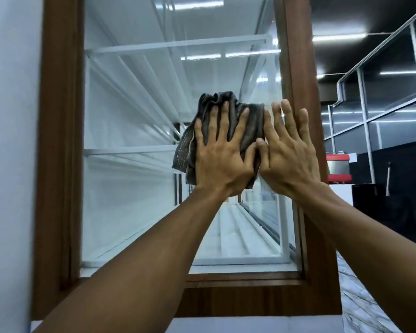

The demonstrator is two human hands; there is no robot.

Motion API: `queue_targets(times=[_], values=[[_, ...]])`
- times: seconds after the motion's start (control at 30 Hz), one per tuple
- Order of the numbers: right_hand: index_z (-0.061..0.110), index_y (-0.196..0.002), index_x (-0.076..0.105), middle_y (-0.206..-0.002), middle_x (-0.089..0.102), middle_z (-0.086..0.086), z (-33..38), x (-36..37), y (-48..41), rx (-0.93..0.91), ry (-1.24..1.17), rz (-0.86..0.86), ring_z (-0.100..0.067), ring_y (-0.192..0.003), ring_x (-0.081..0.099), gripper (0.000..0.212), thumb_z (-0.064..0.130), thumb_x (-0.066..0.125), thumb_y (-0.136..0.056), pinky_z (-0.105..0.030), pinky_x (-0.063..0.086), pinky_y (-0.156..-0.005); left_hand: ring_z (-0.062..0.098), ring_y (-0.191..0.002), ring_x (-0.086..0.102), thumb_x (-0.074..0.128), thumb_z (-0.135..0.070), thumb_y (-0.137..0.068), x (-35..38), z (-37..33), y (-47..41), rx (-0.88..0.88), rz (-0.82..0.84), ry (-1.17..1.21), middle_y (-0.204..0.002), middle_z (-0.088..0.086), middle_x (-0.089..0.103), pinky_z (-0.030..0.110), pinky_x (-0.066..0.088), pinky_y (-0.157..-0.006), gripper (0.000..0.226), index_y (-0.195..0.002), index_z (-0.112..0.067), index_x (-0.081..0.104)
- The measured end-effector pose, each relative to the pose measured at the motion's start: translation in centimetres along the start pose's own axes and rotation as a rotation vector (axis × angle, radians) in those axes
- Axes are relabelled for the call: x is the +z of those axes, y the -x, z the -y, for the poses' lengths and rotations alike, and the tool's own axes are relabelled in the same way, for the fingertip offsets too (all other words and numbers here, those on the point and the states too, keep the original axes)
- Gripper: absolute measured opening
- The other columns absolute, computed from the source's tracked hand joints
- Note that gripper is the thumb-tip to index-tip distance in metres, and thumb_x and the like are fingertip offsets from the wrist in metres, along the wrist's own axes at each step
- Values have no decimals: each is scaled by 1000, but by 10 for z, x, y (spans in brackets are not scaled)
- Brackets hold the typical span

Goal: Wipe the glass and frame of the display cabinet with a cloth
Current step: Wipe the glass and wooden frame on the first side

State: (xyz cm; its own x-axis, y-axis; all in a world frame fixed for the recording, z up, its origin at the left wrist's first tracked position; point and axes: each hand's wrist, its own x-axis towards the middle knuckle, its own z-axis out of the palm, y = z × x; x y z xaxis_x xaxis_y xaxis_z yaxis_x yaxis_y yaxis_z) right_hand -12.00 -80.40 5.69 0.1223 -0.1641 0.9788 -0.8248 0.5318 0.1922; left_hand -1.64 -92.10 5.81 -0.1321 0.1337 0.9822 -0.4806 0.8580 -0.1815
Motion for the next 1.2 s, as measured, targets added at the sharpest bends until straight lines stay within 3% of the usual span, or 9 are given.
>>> queue_targets(times=[0.17,0.33,0.53,0.67,0.77,0.83,0.93,1.1,1.2], values=[[8,-164,7,-171,1,-18,29,11,-1,-20,-75,37,-27,-159,-7,67,39,18,-105,-50,-9,-128,29,-162,3,35,-56,-103,-10,33,12,-20,-11,-25,-175,11,8,57,-4,-129,70,-167,-31,20],[6,-162,6,-171,5,-16,74,27,-7,-59,-159,5,-27,-160,-2,67,38,19,-104,-56,-4,-128,29,-162,5,36,-54,-102,-22,72,27,-55,-23,-54,-175,10,10,58,-1,-129,71,-167,-30,21],[10,-164,18,-171,4,-18,130,40,-9,-101,-93,18,-31,-160,0,68,41,21,-103,-70,0,-122,27,-163,-2,31,-58,-103,-48,138,50,-43,31,-93,-176,8,3,59,-2,-128,72,-168,-30,15],[18,-165,11,-172,-4,-18,147,45,-10,-58,-63,32,-34,-159,-6,68,42,25,-103,-74,-2,-120,26,-163,-3,33,-57,-103,-58,176,65,-102,29,-110,-176,7,3,59,-4,-128,72,-168,-30,16],[18,-165,10,-172,-5,-18,147,43,-7,-64,-77,28,-34,-159,-7,69,41,27,-102,-72,-5,-120,26,-163,3,36,-56,-103,-67,201,74,-23,34,-117,-176,8,9,58,0,-129,71,-167,-29,21],[17,-165,10,-172,-5,-18,147,43,-2,-82,-79,31,-34,-159,-6,69,41,27,-102,-73,-5,-120,25,-162,6,36,-57,-103,-68,208,82,-130,-9,-87,-175,7,13,55,1,-130,71,-166,-29,23],[17,-165,9,-171,-7,-20,164,45,10,-119,-67,55,-34,-159,-7,71,42,27,-102,-74,-4,-119,29,-162,5,31,-58,-102,-60,180,97,-496,-85,-63,-175,11,11,54,3,-130,73,-167,-27,18],[12,-165,10,-170,-5,-24,214,54,14,-181,-71,86,-37,-159,-7,72,35,31,-100,-76,4,-118,26,-163,-4,35,-55,-104,-69,200,119,-108,49,-94,-176,10,4,52,-4,-130,72,-168,-28,16],[12,-165,8,-170,-8,-23,217,56,15,-156,-59,84,-37,-158,-10,70,36,28,-101,-76,3,-118,26,-163,-1,34,-54,-104,-67,201,124,-302,-21,-49,-175,10,8,51,-1,-131,71,-168,-26,18]])
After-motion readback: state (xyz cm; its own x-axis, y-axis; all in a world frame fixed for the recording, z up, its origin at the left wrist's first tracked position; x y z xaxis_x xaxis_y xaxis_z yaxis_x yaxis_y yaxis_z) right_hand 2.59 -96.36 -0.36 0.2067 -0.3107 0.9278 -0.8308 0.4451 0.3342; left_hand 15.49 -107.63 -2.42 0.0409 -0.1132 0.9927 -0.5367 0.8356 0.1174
